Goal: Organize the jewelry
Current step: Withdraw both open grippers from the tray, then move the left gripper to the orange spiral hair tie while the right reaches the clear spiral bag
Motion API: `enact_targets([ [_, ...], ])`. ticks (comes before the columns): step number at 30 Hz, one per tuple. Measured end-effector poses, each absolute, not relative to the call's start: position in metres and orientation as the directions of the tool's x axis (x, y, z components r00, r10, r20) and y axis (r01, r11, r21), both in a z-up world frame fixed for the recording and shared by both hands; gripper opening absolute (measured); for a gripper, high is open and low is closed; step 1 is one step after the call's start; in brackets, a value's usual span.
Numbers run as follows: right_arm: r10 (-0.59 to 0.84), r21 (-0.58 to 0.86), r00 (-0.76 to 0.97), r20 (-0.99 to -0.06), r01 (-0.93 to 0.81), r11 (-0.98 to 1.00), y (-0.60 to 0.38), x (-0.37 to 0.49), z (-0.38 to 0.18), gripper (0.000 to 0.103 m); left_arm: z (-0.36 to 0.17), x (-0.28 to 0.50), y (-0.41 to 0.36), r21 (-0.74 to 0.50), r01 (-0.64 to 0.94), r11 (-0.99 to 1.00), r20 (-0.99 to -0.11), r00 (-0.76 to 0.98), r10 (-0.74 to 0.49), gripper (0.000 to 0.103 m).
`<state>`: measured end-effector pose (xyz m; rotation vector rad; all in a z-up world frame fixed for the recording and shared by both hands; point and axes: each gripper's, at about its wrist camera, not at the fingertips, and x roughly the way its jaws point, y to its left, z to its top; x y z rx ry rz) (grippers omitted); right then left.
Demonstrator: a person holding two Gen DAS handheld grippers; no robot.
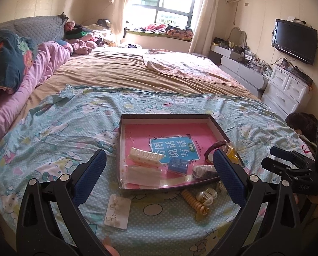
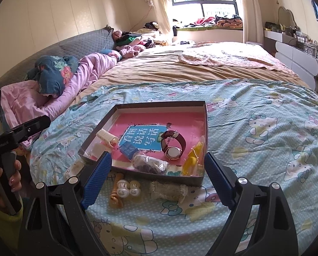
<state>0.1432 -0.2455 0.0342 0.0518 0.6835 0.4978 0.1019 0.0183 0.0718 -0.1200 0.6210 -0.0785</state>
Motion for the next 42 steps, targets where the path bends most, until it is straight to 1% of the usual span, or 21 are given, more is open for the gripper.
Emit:
enact_targets([
  [22, 0.456, 0.199, 0.59, -0.666, -0.448, 0.871, -0.249, 0.133, -0.003, 0.087, 0.022, 0.095, -0.02, -0.07, 0.084, 0.994, -0.685, 0.721, -0.109, 0.093],
  [31, 0.446, 0.213, 0.571, -0.69, -0.428, 0.878, -0.255, 0.135, -0.015, 0.087, -0.018, 0.099, -0.037, -0.093, 0.124, 0.988, -0.764, 0.627, -0.15, 0.093],
  [37, 0.435, 0.222, 0.575, -0.693, -0.404, 0.888, -0.264, 0.138, -0.019, 0.087, -0.037, 0.102, -0.056, -0.101, 0.161, 0.982, -0.783, 0.596, -0.178, 0.093],
  [42, 0.428, 0.228, 0.572, -0.7, -0.389, 0.893, -0.269, 0.142, -0.024, 0.087, -0.049, 0.109, -0.066, -0.089, 0.171, 0.981, -0.801, 0.573, -0.173, 0.093],
])
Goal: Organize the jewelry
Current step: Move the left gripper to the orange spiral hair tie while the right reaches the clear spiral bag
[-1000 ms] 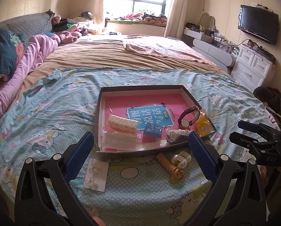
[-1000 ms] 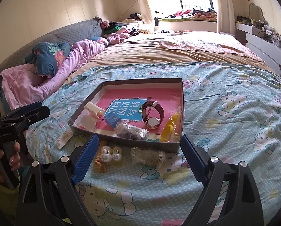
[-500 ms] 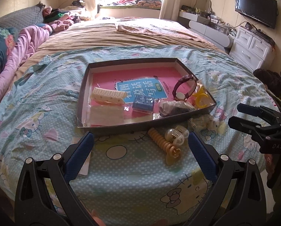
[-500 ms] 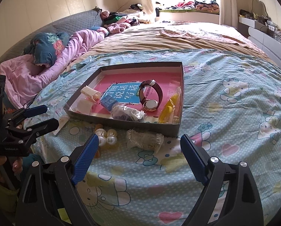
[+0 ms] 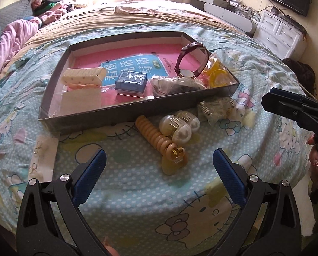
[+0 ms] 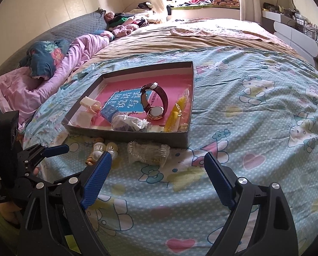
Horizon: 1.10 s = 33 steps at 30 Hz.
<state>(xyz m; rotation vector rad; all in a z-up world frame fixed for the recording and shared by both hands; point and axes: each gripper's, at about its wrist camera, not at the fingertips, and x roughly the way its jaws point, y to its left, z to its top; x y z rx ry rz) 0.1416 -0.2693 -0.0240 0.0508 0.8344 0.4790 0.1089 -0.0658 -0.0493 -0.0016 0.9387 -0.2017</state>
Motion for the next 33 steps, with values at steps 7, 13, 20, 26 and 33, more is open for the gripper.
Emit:
enact_targets([
  [7, 0.416, 0.229, 0.558, -0.718, -0.375, 0.898, -0.269, 0.149, -0.035, 0.087, -0.065, 0.122, -0.068, -0.081, 0.168, 0.983, -0.821, 0.549, -0.161, 0.068],
  [13, 0.413, 0.228, 0.528, -0.742, -0.38, 0.896, -0.253, 0.157, -0.051, 0.087, -0.065, 0.118, -0.067, -0.071, 0.179, 0.981, -0.819, 0.551, -0.16, 0.038],
  [20, 0.381, 0.209, 0.51, -0.771, -0.363, 0.908, -0.232, 0.175, -0.069, 0.087, -0.059, 0.115, -0.048, -0.111, 0.132, 0.985, -0.81, 0.563, -0.166, 0.031],
  [26, 0.349, 0.166, 0.51, -0.786, -0.37, 0.914, -0.211, 0.18, -0.082, 0.077, -0.061, 0.12, -0.046, -0.135, 0.114, 0.984, -0.814, 0.554, -0.175, 0.031],
  [33, 0.345, 0.131, 0.545, -0.764, -0.393, 0.91, -0.207, 0.176, -0.083, 0.067, -0.066, 0.126, -0.048, -0.123, 0.134, 0.983, -0.817, 0.549, -0.177, 0.03],
])
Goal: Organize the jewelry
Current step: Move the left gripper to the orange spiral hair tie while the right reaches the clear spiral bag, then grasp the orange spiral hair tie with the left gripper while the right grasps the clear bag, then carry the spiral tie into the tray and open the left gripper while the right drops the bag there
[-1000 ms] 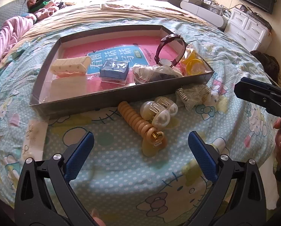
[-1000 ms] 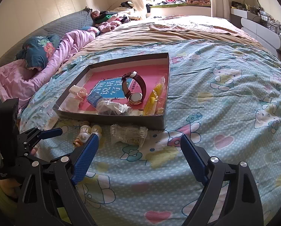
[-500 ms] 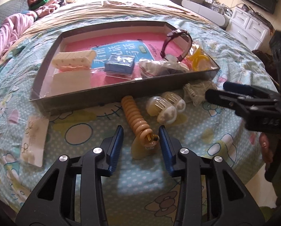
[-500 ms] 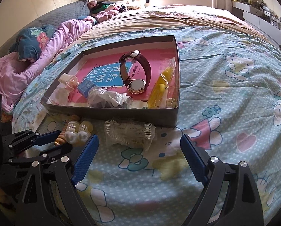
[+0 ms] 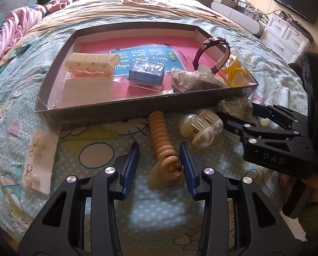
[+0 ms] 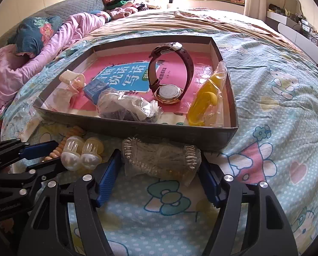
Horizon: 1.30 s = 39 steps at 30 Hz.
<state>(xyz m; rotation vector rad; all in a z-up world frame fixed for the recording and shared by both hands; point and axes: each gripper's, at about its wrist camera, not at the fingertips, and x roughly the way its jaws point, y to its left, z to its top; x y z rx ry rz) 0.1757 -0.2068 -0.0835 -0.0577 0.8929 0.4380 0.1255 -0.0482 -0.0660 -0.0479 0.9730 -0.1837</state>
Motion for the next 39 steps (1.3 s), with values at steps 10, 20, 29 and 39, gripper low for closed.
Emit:
enact_targets([
  [10, 0.376, 0.158, 0.539, -0.754, -0.406, 0.9, -0.226, 0.158, -0.067, 0.066, -0.054, 0.117, -0.045, -0.123, 0.152, 0.981, -0.787, 0.588, -0.189, 0.015],
  [20, 0.39, 0.156, 0.576, -0.718, -0.413, 0.897, -0.238, 0.146, -0.039, 0.066, -0.013, 0.103, -0.02, -0.147, 0.122, 0.982, -0.713, 0.675, -0.19, 0.01],
  [29, 0.408, 0.152, 0.598, -0.69, -0.431, 0.889, -0.232, 0.143, -0.023, 0.066, 0.017, 0.093, 0.001, -0.185, 0.095, 0.978, -0.647, 0.738, -0.193, 0.01],
  [39, 0.436, 0.145, 0.613, -0.658, -0.465, 0.873, -0.22, 0.145, -0.008, 0.066, 0.036, 0.097, 0.013, -0.201, 0.075, 0.977, -0.605, 0.774, -0.184, 0.01],
])
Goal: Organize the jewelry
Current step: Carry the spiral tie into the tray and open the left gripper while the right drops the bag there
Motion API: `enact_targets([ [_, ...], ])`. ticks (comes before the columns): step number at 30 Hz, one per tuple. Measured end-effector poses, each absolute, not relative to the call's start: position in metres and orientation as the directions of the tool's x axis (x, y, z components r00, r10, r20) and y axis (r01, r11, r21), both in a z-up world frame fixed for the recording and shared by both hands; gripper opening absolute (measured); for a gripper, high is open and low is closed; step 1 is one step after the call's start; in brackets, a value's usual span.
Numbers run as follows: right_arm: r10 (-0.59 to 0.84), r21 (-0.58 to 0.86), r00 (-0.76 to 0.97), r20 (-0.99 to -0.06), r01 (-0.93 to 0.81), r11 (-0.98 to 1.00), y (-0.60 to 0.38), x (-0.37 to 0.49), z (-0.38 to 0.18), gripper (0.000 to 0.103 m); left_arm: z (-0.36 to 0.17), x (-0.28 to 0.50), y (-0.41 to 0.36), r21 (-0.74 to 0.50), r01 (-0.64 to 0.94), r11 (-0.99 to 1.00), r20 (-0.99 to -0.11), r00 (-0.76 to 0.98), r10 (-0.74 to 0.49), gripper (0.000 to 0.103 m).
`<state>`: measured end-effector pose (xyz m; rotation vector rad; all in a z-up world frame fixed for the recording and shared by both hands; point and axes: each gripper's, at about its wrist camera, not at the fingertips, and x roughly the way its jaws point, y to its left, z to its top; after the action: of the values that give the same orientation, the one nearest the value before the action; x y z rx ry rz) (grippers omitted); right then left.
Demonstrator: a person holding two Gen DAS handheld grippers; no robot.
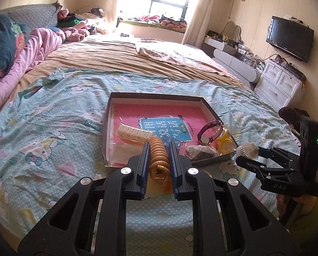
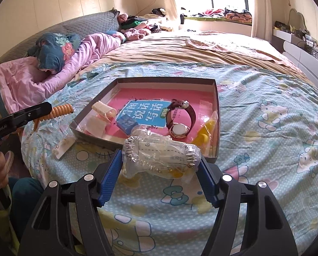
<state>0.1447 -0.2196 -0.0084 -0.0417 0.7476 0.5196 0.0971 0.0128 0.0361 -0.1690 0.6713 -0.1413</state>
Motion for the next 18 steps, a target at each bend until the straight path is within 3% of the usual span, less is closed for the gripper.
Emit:
enact_targets([
  [18, 0.453, 0.148, 0.649, -0.611, -0.469, 0.871, -0.214, 0.168, 0.008, 0.066, 0.037, 0.134, 0.004, -0.175, 0.084, 0.981, -0.621, 0.763, -0.176, 0.01],
])
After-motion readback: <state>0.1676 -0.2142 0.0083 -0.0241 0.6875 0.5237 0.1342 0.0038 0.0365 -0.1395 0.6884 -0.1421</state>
